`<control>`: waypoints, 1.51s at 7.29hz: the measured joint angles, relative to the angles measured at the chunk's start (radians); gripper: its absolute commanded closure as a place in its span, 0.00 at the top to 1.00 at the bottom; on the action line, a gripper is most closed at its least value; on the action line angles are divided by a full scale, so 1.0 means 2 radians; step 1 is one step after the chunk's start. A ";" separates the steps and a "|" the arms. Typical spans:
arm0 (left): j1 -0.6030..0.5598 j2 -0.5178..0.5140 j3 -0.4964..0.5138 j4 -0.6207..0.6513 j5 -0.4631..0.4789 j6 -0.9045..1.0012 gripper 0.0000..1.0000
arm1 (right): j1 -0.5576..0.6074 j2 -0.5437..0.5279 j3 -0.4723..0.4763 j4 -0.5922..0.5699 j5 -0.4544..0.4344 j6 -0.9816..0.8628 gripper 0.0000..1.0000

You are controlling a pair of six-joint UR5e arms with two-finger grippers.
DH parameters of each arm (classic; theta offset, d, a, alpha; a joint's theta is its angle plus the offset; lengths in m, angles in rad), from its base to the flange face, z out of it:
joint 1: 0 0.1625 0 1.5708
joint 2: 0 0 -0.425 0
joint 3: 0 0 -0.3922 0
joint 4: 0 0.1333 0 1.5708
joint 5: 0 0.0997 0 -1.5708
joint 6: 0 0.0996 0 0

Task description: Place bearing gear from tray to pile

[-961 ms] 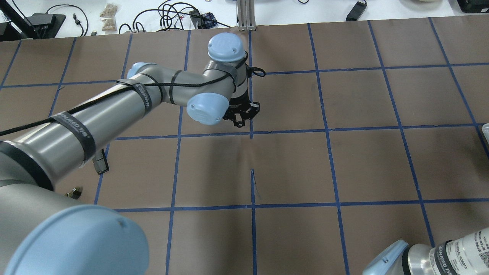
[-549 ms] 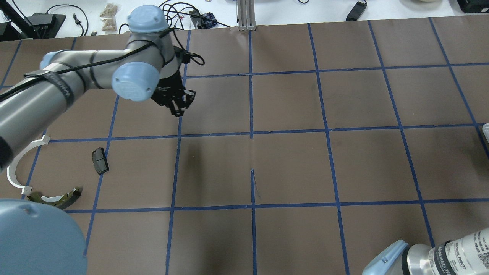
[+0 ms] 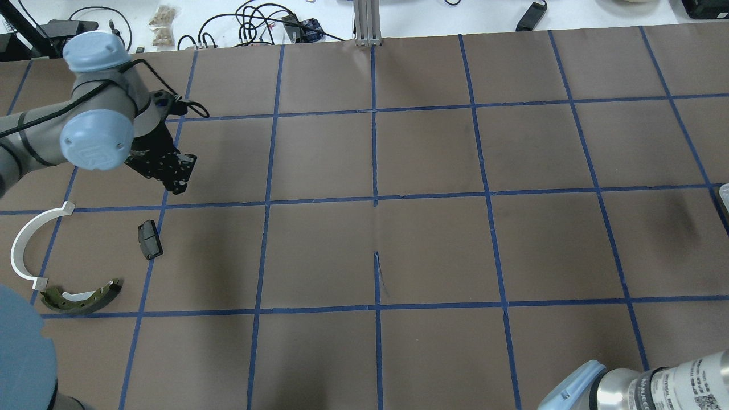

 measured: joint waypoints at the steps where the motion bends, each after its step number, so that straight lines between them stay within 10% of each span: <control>1: 0.031 -0.004 -0.029 0.041 -0.001 0.034 0.12 | 0.040 -0.034 0.001 0.036 0.001 0.087 0.04; 3: 0.062 -0.001 -0.070 0.087 -0.001 0.060 0.18 | 0.171 -0.087 0.001 0.067 0.002 0.320 0.03; 4: 0.071 0.000 -0.075 0.093 -0.001 0.069 0.36 | 0.250 -0.095 0.001 0.058 0.003 0.455 0.02; 5: 0.083 -0.003 -0.077 0.096 -0.001 0.077 0.80 | 0.328 -0.087 0.001 0.029 0.003 0.590 0.02; 10: 0.087 0.011 -0.040 0.078 -0.037 0.082 0.97 | 0.580 0.069 -0.005 -0.230 0.003 1.068 0.06; 11: 0.079 0.019 -0.019 0.049 -0.050 0.081 0.97 | 0.598 0.089 -0.007 -0.248 0.003 1.098 0.45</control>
